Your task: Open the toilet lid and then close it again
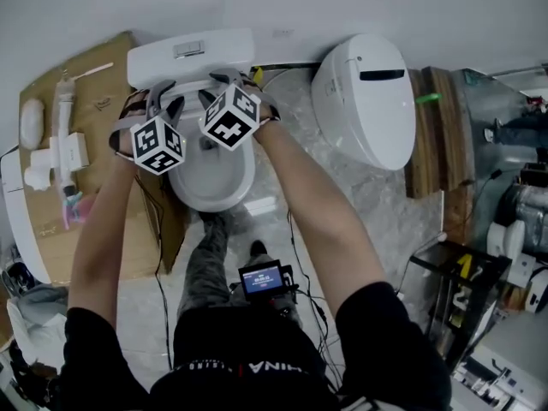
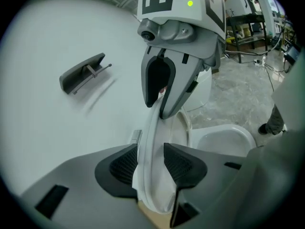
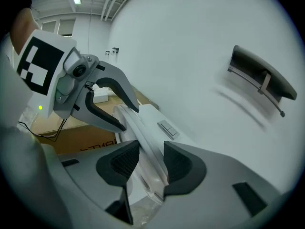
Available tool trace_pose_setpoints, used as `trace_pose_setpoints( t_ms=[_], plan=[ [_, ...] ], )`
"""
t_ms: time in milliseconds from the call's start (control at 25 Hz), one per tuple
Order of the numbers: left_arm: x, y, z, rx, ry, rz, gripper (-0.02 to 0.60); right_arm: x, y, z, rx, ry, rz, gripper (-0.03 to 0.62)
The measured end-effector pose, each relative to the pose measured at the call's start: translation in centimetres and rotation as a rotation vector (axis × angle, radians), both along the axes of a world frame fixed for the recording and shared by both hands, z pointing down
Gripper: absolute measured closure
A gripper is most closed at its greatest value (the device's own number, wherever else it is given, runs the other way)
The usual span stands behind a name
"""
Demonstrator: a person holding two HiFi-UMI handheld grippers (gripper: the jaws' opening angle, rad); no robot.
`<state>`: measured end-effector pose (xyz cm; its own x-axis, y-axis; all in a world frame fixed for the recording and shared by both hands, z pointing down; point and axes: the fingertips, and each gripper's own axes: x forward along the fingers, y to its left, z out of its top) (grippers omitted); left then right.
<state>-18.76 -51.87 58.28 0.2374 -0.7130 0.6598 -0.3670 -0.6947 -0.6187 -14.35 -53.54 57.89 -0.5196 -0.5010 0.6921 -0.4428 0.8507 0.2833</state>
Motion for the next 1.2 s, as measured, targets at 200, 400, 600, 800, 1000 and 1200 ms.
trace_pose_setpoints(
  t_ms=[200,400,600,800,1000,1200],
  plan=[
    [-1.3,-2.0,-0.3,0.017,0.045,-0.018,0.422,-0.5,-2.3,0.1,-0.004,0.033,0.033,0.431],
    [-1.5,-3.7,-0.6,-0.004,0.107,-0.054,0.422,-0.8,-3.8,0.1,-0.009,0.033,0.048,0.428],
    [-1.8,-4.8,-0.6,-0.018,0.127,-0.089,0.422,-1.0,-4.9,0.0,-0.010,0.028,0.029,0.428],
    [-1.8,-5.7,-0.4,-0.058,0.125,-0.129,0.422,-0.9,-5.7,0.1,-0.016,0.027,-0.009,0.428],
    [-1.9,-6.8,-0.4,-0.088,0.116,-0.163,0.422,-1.0,-6.8,0.0,-0.029,0.012,-0.048,0.430],
    [-2.1,-7.9,-0.1,-0.117,0.111,-0.194,0.422,-1.1,-7.8,0.1,-0.046,0.046,-0.109,0.451]
  ],
)
